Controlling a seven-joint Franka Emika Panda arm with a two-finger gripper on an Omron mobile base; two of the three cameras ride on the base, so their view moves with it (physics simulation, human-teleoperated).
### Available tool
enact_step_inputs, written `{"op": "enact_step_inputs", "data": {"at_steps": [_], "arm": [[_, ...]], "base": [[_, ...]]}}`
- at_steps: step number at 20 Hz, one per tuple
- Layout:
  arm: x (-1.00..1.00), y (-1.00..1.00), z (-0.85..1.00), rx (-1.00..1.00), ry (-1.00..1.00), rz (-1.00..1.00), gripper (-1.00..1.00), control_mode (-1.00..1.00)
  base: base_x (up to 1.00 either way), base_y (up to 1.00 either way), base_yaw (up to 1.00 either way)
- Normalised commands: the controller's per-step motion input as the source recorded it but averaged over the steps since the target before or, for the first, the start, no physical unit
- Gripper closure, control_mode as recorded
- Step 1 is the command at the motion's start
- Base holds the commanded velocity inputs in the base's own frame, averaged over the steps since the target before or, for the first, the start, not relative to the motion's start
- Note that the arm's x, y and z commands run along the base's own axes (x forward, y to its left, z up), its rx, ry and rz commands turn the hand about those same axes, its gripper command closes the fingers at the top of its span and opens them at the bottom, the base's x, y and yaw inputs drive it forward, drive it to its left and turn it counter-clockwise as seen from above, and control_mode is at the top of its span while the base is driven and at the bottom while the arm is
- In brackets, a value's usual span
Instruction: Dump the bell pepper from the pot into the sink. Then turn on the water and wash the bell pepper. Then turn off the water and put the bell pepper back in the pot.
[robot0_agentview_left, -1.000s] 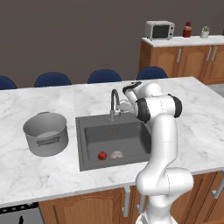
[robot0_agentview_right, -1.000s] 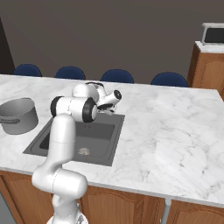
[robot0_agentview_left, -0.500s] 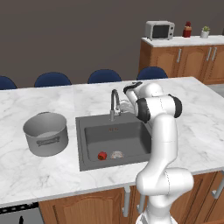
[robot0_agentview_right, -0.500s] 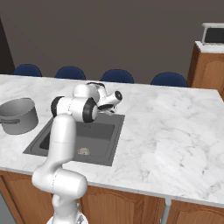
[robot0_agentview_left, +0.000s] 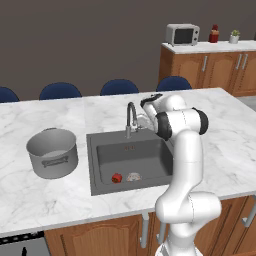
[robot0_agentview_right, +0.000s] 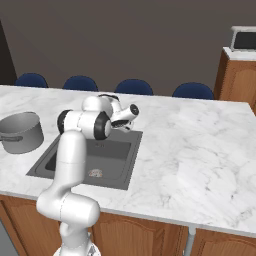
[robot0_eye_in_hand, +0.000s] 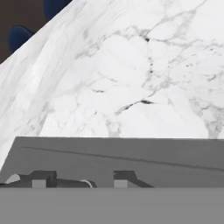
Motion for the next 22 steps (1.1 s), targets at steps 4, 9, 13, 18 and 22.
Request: {"op": "enact_step_inputs", "data": {"at_steps": [4, 9, 13, 18, 22], "arm": [[0.0, -0.33, -0.25, 0.01, 0.09, -0.19, 1.0, -1.0], [0.0, -0.4, -0.38, 0.01, 0.04, -0.14, 1.0, -1.0], [0.0, -0.45, -0.67, -0.01, -0.09, -0.01, 1.0, -1.0], [-0.04, -0.49, -0.78, -0.11, -0.13, 0.15, 1.0, -1.0], [0.0, -0.54, -0.88, -0.17, -0.01, 0.2, 1.0, -1.0]], "base": [[0.0, 0.0, 0.0], [0.0, 0.0, 0.0], [0.0, 0.0, 0.0], [0.0, 0.0, 0.0], [0.0, 0.0, 0.0]]}}
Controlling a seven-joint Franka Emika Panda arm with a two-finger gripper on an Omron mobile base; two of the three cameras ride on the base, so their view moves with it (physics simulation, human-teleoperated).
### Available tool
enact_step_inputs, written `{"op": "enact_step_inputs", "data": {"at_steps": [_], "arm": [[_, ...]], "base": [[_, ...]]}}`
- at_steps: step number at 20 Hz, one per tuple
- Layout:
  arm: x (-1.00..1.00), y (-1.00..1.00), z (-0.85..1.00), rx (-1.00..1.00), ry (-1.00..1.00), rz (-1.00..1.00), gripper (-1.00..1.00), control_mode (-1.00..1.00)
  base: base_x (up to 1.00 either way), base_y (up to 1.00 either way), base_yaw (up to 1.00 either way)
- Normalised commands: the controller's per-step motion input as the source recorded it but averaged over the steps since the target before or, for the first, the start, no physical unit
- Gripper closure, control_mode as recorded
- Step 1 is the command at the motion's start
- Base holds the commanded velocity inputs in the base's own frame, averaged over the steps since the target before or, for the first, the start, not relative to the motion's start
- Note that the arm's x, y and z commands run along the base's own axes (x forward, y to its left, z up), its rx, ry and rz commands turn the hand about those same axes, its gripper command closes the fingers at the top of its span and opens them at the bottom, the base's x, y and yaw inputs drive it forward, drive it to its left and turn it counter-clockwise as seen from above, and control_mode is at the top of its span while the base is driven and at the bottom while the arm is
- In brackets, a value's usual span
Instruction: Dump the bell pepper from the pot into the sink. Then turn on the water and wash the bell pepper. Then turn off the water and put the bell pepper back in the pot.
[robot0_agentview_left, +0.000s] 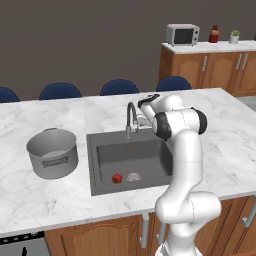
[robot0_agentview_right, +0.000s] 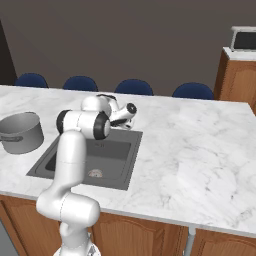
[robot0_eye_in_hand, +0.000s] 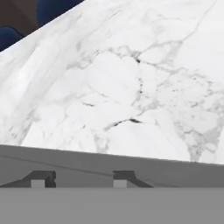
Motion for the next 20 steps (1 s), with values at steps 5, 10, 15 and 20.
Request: {"op": "enact_step_inputs", "data": {"at_steps": [5, 10, 15, 20], "arm": [[0.0, -0.56, -0.92, -0.17, 0.04, 0.16, 1.0, -1.0], [-0.16, -0.66, -0.96, -0.14, 0.01, 0.13, 1.0, -1.0], [-0.21, -0.67, -0.9, -0.11, 0.0, 0.1, 1.0, -1.0], [-0.26, -0.56, -0.74, -0.05, 0.0, 0.08, 1.0, -1.0]], "base": [[0.0, 0.0, 0.0], [0.0, 0.0, 0.0], [0.0, 0.0, 0.0], [0.0, 0.0, 0.0]]}}
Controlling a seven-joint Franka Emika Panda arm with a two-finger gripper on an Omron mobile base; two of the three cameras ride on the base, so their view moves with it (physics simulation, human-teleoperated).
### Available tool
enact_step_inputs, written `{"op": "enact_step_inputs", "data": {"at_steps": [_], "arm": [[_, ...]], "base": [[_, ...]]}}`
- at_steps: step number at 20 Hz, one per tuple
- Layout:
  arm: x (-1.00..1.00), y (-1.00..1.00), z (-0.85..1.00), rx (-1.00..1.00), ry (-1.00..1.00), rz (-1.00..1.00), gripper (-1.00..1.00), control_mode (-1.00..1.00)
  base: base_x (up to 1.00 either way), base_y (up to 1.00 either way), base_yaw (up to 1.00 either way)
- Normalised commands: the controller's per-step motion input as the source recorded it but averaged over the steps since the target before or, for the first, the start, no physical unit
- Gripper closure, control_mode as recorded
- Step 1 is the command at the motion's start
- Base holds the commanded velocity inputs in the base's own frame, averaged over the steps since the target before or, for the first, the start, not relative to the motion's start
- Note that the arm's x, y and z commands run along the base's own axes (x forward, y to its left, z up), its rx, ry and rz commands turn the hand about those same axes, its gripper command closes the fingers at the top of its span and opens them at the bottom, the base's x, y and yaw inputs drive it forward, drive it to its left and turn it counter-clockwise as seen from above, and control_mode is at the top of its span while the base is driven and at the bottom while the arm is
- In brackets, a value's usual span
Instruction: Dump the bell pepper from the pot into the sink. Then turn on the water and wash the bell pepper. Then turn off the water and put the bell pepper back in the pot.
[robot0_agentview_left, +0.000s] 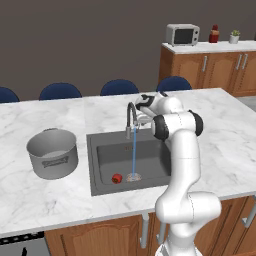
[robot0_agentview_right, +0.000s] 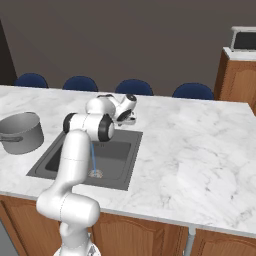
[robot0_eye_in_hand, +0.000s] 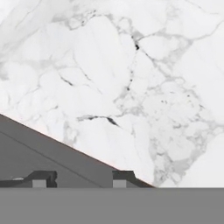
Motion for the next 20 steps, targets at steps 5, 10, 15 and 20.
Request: {"op": "enact_step_inputs", "data": {"at_steps": [5, 10, 15, 20], "arm": [[-0.32, -0.52, -0.66, -0.01, 0.0, 0.05, 1.0, -1.0], [-0.12, -0.11, -0.08, 0.01, 0.0, 0.0, 1.0, -1.0], [-0.17, -0.04, 0.03, 0.0, -0.07, 0.0, 1.0, -1.0], [-0.28, -0.2, 0.3, 0.03, -0.08, 0.0, 1.0, -1.0]], "base": [[0.0, 0.0, 0.0], [0.0, 0.0, 0.0], [0.0, 0.0, 0.0], [0.0, 0.0, 0.0]]}}
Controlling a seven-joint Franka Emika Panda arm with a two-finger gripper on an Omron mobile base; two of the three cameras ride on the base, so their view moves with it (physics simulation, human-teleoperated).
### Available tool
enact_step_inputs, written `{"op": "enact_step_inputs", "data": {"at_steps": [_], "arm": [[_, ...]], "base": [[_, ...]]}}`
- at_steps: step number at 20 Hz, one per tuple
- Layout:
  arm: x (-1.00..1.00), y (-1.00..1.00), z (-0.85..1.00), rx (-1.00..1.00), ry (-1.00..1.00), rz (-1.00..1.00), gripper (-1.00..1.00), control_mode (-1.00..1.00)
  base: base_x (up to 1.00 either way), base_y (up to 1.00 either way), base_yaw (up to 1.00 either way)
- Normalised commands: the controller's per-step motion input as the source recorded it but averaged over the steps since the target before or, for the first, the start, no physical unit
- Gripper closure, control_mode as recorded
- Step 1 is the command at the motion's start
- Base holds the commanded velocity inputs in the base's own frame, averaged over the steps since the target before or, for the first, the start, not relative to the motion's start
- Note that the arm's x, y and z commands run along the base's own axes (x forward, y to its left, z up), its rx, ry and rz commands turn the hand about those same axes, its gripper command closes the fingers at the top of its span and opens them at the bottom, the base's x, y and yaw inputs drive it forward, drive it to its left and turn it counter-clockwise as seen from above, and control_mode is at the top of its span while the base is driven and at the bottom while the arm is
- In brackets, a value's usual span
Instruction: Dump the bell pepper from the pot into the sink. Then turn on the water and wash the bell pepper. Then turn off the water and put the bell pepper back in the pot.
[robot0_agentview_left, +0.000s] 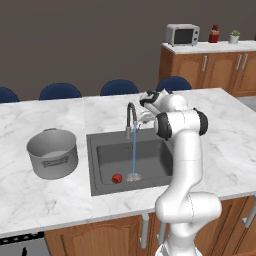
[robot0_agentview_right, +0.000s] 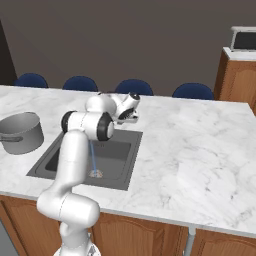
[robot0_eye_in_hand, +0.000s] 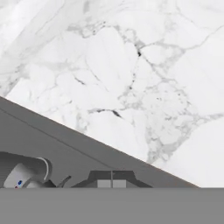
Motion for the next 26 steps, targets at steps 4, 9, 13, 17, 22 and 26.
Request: {"op": "enact_step_inputs", "data": {"at_steps": [4, 9, 13, 17, 22, 26], "arm": [[-0.46, -0.18, 0.37, 0.02, -0.01, 0.0, 1.0, -1.0], [-0.54, -0.03, 0.42, 0.0, -0.07, -0.02, 1.0, -1.0], [-0.61, 0.0, 0.48, 0.0, -0.12, -0.02, 1.0, -1.0], [-0.72, 0.0, 0.31, 0.0, -0.1, -0.02, 1.0, -1.0], [-0.63, 0.0, 0.35, 0.0, -0.04, -0.03, 1.0, -1.0], [-0.41, 0.0, 0.4, 0.0, 0.0, -0.02, 1.0, -1.0]], "base": [[0.0, 0.0, 0.0], [0.0, 0.0, 0.0], [0.0, 0.0, 0.0], [0.0, 0.0, 0.0], [0.0, 0.0, 0.0], [0.0, 0.0, 0.0]]}}
